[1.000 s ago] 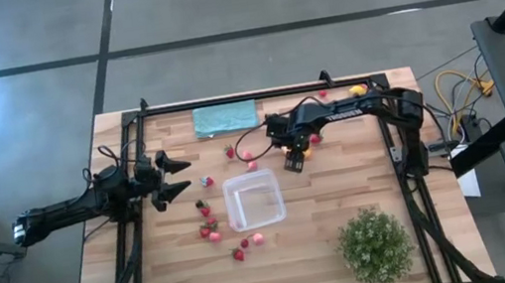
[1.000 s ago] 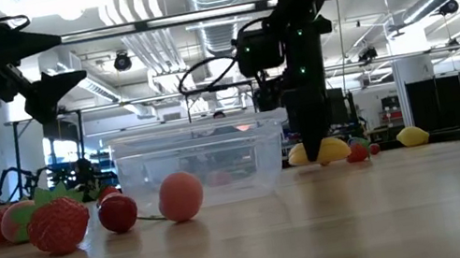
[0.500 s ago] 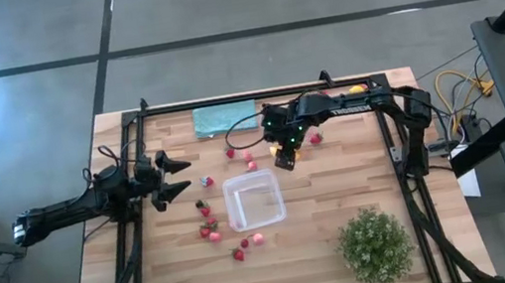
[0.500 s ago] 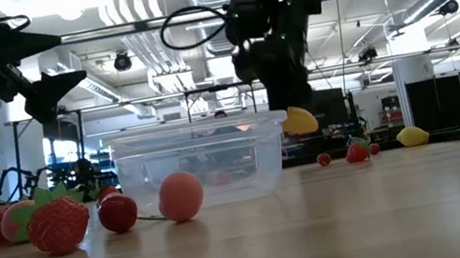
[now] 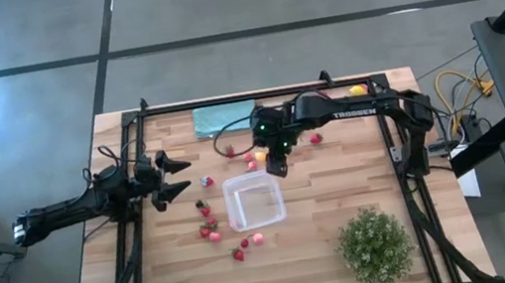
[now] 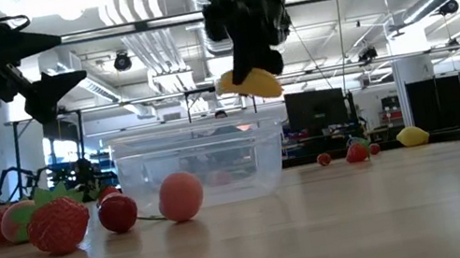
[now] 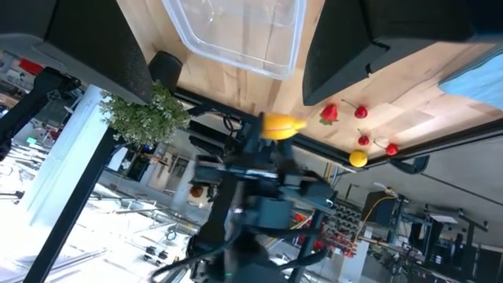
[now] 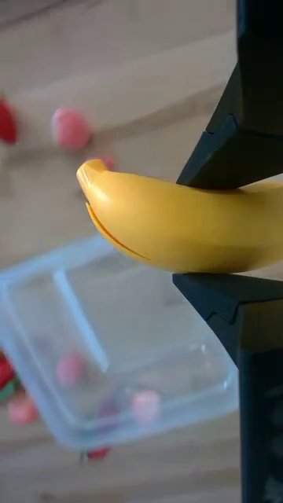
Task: Pick and placing Produce into tupperware
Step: Put the yellow banana into the transparent bin, then put the yellow lemon into the transparent bin
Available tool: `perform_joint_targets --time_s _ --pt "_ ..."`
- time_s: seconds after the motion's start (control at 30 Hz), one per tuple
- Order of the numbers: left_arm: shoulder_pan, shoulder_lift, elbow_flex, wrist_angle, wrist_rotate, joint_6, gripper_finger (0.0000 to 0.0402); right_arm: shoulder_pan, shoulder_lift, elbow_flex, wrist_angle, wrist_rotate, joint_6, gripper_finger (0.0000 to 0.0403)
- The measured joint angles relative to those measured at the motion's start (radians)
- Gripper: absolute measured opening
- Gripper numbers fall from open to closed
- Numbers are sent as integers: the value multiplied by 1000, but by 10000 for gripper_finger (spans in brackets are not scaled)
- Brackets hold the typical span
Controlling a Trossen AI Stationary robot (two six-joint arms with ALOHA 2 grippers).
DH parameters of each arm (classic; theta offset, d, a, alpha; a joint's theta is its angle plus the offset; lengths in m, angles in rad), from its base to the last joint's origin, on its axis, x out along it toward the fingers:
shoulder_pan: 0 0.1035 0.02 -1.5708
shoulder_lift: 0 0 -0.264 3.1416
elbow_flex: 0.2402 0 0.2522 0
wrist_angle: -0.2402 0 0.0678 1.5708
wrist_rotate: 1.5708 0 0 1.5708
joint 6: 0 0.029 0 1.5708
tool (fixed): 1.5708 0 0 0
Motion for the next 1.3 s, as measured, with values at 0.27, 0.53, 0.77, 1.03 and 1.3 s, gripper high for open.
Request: perform_joint_targets --time_s 0.27,0.53,0.77,1.03,1.3 --pt "0 1 0 0 0 0 314 109 0 17 89 -10 88 148" --pt "0 2 0 0 0 0 314 171 48 19 445 3 455 148" --pt "0 0 0 2 0 0 314 212 137 47 377 15 533 148" --pt "0 0 0 -1 0 0 314 233 177 56 323 119 632 156" --pt "0 1 0 0 0 0 314 234 222 56 286 98 654 202"
